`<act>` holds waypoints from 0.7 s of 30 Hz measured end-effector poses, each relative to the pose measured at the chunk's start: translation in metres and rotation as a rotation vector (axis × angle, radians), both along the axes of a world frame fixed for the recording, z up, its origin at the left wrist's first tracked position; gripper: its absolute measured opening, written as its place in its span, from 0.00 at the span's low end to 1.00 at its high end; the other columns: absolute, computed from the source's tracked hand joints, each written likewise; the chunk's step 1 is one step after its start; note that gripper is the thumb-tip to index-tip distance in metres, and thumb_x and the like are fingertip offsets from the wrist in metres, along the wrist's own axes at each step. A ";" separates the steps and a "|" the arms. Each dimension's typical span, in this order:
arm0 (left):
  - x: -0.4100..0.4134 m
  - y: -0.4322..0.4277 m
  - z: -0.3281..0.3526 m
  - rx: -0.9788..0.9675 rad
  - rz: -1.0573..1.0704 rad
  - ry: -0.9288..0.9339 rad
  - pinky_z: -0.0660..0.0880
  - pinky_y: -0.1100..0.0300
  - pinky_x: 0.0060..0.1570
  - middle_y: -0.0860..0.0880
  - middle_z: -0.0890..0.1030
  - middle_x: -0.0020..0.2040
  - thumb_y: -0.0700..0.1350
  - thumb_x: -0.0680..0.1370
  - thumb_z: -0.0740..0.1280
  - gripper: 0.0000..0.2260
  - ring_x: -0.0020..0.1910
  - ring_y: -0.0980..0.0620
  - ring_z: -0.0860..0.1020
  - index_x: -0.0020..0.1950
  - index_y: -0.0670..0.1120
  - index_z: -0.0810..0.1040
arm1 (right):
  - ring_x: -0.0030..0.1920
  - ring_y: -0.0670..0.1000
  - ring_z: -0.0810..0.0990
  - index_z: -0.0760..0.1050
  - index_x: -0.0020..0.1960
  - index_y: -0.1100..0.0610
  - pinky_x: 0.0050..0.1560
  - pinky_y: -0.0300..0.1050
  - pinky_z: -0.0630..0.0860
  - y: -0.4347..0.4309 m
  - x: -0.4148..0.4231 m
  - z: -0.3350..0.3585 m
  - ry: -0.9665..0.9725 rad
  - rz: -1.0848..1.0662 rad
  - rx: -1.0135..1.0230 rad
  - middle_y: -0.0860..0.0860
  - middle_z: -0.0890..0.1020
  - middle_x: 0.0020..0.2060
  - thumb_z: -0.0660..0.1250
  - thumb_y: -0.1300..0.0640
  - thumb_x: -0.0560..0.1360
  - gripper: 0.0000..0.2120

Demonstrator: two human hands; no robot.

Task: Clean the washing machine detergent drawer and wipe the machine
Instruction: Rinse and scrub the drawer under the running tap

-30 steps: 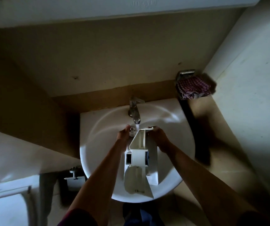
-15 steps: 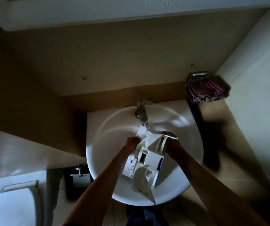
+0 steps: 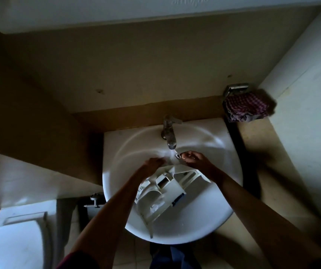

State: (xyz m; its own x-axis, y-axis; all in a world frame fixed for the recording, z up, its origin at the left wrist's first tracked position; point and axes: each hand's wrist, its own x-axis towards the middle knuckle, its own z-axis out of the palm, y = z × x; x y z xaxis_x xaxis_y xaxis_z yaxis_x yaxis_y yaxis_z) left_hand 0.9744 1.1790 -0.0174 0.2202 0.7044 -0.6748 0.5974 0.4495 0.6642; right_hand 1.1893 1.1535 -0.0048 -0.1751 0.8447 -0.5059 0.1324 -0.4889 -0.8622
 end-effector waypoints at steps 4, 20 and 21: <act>0.003 0.006 0.001 -0.029 -0.107 0.033 0.67 0.64 0.42 0.43 0.78 0.54 0.50 0.82 0.59 0.16 0.51 0.50 0.72 0.64 0.43 0.77 | 0.43 0.47 0.76 0.76 0.45 0.51 0.43 0.33 0.71 0.011 -0.023 -0.006 -0.094 0.040 0.013 0.49 0.79 0.39 0.64 0.55 0.79 0.04; -0.002 0.005 0.004 0.061 -0.110 0.130 0.66 0.60 0.48 0.41 0.77 0.61 0.53 0.82 0.58 0.20 0.52 0.53 0.69 0.66 0.41 0.75 | 0.50 0.53 0.77 0.72 0.56 0.60 0.49 0.47 0.71 0.022 -0.021 -0.006 -0.598 0.459 0.156 0.57 0.78 0.51 0.60 0.48 0.79 0.16; -0.002 0.005 0.006 0.060 -0.155 0.134 0.66 0.60 0.46 0.42 0.78 0.57 0.54 0.82 0.57 0.20 0.51 0.51 0.72 0.64 0.41 0.77 | 0.51 0.55 0.77 0.71 0.56 0.62 0.49 0.48 0.70 0.023 -0.025 -0.005 -0.639 0.461 0.155 0.59 0.78 0.52 0.59 0.49 0.80 0.16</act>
